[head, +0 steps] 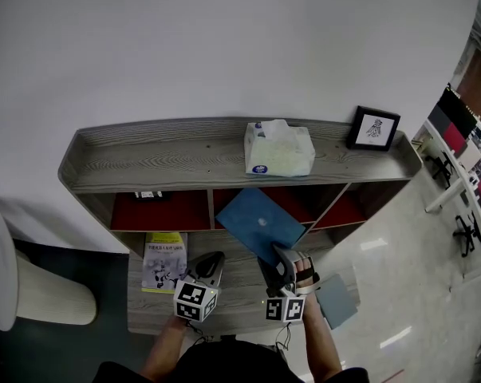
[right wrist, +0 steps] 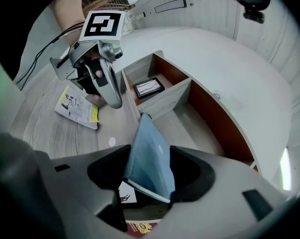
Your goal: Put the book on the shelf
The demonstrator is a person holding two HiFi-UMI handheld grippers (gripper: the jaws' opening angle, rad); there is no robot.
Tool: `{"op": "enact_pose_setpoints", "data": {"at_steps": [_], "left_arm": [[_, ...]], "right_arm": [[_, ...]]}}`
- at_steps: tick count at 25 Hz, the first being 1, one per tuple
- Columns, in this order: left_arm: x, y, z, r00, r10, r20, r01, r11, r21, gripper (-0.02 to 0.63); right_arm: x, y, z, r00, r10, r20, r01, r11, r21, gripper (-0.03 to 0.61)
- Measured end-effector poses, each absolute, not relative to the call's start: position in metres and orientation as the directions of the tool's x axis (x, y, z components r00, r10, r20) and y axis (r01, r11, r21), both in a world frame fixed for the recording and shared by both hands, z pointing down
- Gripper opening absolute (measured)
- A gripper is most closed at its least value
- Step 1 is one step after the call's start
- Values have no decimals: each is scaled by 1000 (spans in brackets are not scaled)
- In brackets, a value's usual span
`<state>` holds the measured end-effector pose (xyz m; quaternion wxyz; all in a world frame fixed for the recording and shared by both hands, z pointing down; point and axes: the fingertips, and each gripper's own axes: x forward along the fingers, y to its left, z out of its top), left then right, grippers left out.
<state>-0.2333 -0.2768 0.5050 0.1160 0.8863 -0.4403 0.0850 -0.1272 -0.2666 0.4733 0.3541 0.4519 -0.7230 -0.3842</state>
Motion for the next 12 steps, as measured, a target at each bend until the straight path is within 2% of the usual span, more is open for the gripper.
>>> {"op": "enact_pose_setpoints", "data": {"at_steps": [12], "left_arm": [[-235,-274,504,600,-759,252,-798,-589,123,6]], "right_arm": [[-121,-268,466,-317,-938,140,-419,271,867,258]]}}
